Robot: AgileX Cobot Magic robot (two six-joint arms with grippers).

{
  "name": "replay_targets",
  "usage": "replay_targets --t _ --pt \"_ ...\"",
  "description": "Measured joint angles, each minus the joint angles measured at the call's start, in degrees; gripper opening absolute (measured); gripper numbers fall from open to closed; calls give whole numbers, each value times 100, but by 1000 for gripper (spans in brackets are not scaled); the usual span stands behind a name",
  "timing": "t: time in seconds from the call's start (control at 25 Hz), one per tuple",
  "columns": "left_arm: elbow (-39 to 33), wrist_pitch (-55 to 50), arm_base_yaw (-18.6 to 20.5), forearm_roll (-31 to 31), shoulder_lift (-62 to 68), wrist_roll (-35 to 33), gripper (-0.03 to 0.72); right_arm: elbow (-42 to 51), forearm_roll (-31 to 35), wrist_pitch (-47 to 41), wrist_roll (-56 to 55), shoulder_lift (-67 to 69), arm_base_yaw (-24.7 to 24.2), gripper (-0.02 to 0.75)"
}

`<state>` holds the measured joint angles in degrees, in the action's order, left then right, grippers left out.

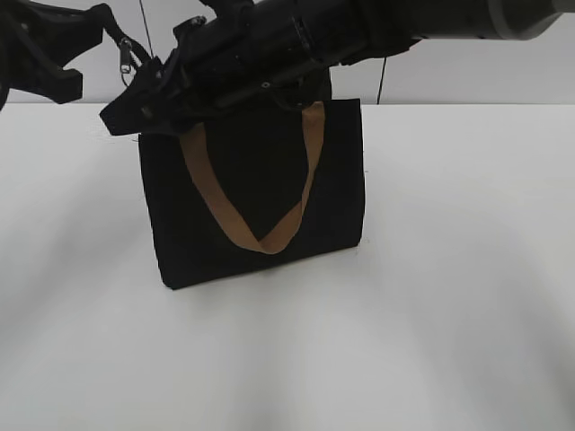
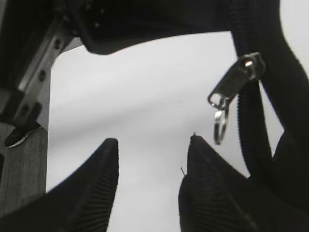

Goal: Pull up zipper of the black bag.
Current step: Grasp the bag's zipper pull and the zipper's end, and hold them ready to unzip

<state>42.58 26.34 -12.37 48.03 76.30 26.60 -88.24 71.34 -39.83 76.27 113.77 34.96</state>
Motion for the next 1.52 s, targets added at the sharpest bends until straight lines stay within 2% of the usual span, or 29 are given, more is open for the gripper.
replay_targets --t 0.8,1.12,1.52 --pt "0 -7 -33 0 0 0 27 -6 -51 632 -6 153 0 356" --pt "0 -7 -33 0 0 0 27 -6 85 690 -6 153 0 302" --pt "0 -81 -33 0 0 0 27 -6 414 790 -6 153 0 293"
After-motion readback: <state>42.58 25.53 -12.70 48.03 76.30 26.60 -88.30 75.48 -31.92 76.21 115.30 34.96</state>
